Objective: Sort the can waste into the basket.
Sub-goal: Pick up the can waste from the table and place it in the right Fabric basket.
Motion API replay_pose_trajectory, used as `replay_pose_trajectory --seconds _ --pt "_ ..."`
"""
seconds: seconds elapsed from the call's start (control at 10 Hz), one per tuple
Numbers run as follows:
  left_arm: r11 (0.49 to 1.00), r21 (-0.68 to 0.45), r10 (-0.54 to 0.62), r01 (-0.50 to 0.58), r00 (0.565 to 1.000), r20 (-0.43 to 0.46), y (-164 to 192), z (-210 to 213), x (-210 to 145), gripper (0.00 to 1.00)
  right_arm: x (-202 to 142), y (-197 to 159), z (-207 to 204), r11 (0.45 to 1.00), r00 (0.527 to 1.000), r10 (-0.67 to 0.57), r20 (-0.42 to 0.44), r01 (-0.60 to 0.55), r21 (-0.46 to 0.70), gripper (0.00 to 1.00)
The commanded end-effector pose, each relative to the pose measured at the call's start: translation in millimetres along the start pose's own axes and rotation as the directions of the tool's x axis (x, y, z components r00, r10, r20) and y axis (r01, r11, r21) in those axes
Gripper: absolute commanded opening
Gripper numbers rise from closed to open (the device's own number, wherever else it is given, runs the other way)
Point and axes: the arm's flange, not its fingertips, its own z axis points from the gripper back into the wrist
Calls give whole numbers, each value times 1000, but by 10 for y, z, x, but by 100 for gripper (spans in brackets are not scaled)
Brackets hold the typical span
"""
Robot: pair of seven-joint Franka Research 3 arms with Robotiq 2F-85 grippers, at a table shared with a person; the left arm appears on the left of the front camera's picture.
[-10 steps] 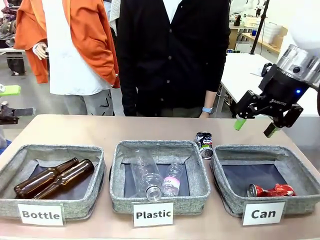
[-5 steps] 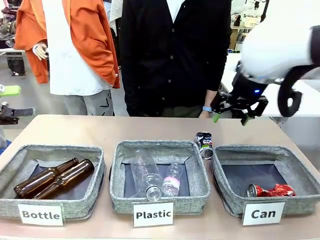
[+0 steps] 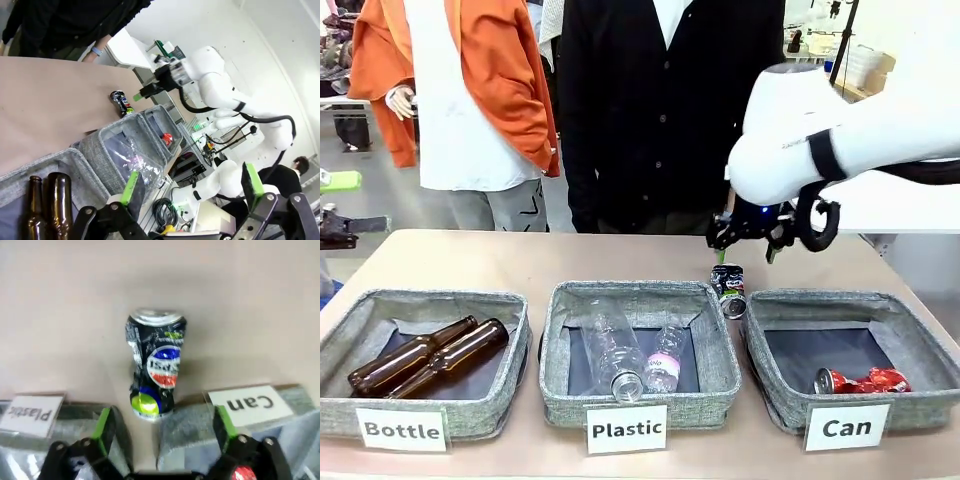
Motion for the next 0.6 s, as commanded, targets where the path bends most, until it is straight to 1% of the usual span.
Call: replay_pose_trajectory --seconds 0.0,0.3,0.5 --pt "1000 -2 1 -1 1000 14 -25 1 5 100 342 138 -294 999 997 -45 -66 45 -10 100" --pt "1000 -2 1 -1 1000 14 -25 1 5 100 485 125 -762 996 982 -87 -170 82 -36 100" --pt "1000 -2 1 -1 1000 14 -25 1 5 100 454 183 -922 996 975 -87 -205 82 -31 100"
